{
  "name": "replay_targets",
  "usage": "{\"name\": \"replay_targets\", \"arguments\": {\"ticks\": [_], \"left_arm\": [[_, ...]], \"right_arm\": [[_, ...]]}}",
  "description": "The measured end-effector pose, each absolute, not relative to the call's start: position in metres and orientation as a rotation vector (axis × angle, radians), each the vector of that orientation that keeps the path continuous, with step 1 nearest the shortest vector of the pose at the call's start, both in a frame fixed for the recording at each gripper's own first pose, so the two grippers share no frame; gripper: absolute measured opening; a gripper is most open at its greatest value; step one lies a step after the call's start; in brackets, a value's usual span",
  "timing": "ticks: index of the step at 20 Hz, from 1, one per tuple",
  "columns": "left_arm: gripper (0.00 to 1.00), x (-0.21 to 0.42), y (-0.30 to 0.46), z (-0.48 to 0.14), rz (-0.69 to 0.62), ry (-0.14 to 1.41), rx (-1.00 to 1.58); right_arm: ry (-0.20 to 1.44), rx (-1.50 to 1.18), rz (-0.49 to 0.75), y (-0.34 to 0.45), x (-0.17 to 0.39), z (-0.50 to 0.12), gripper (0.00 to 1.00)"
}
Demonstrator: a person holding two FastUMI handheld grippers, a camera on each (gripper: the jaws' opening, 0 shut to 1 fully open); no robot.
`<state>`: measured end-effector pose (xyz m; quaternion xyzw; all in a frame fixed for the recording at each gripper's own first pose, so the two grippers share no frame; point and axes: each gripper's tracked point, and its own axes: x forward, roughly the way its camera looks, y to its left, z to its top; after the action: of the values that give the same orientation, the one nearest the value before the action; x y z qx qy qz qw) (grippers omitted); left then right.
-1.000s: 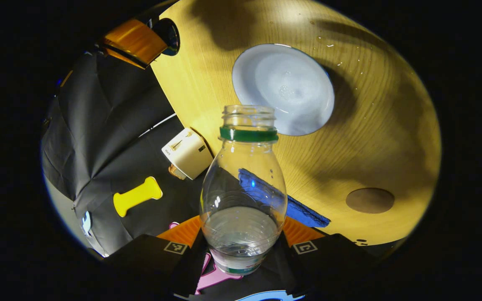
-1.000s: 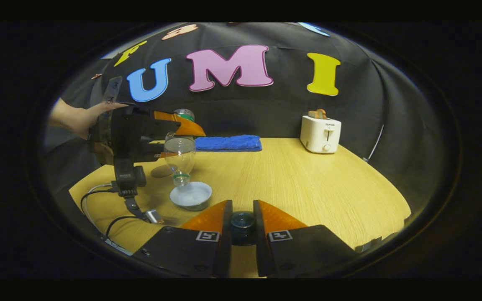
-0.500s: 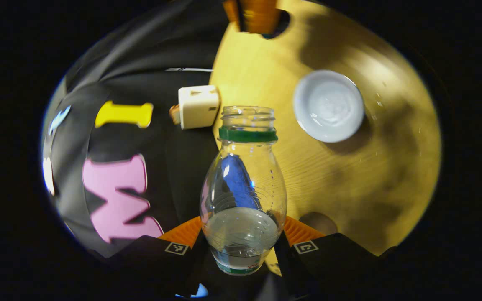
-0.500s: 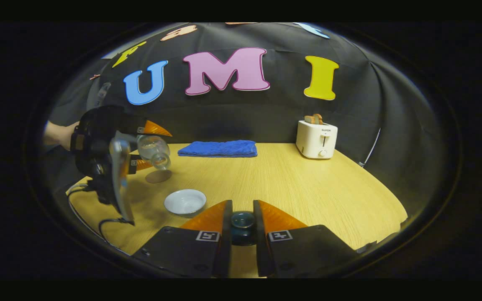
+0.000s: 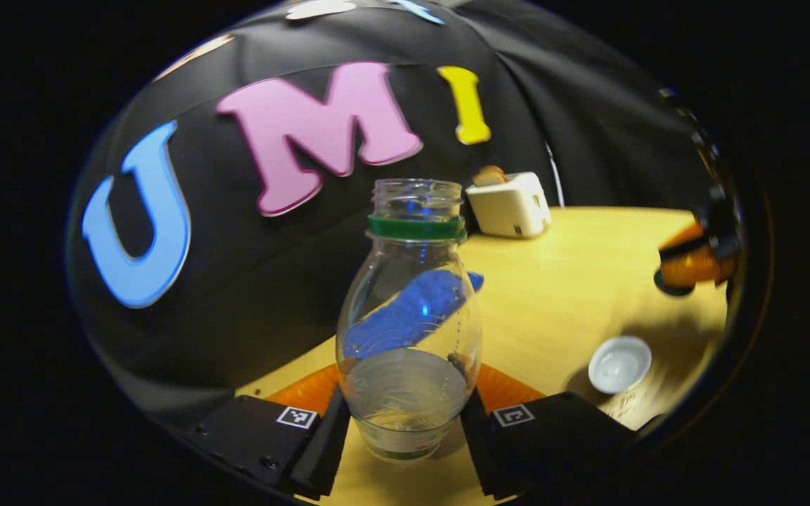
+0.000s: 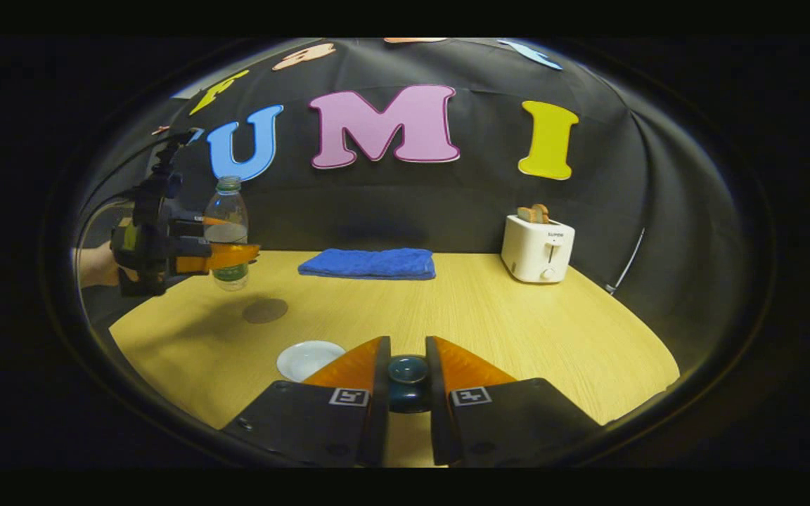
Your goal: Open the teacup lid with one hand, grasp the water bottle and pour water into the teacup with the other hand; after pouring, place the water bottle on the coaster and then close the teacup lid.
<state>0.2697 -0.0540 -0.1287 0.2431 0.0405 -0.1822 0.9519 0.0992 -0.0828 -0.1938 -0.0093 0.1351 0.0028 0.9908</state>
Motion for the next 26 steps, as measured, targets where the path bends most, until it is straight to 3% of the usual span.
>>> {"name": "replay_targets", "arguments": {"ticks": [3,4,5,6,9,10,11,12,26], "left_arm": [[0.76,0.278,-0.057,-0.135,-0.345,0.071,0.212],[0.76,0.280,-0.057,-0.137,-0.333,0.068,0.151],[0.76,0.280,-0.060,-0.140,-0.327,0.064,0.098],[0.76,0.278,-0.061,-0.144,-0.329,0.067,0.070],[0.76,0.274,-0.058,-0.143,-0.316,0.111,0.045],[0.76,0.272,-0.058,-0.140,-0.310,0.123,0.044],[0.76,0.270,-0.059,-0.136,-0.306,0.123,0.056],[0.76,0.271,-0.059,-0.136,-0.308,0.121,0.071],[0.82,0.275,-0.058,-0.142,-0.317,0.154,0.123]], "right_arm": [[0.276,-0.007,0.020,-0.072,0.103,-0.195,0.22],[0.278,-0.004,0.027,-0.069,0.104,-0.195,0.33],[0.279,-0.006,0.033,-0.067,0.104,-0.196,0.33],[0.281,-0.013,0.036,-0.064,0.105,-0.197,0.22],[0.291,-0.014,0.043,-0.061,0.106,-0.204,0.22],[0.295,-0.009,0.043,-0.059,0.106,-0.206,0.33],[0.299,-0.005,0.045,-0.057,0.107,-0.207,0.22],[0.302,-0.002,0.046,-0.056,0.107,-0.208,0.28],[0.321,-0.007,0.070,-0.047,0.107,-0.215,0.27]]}}
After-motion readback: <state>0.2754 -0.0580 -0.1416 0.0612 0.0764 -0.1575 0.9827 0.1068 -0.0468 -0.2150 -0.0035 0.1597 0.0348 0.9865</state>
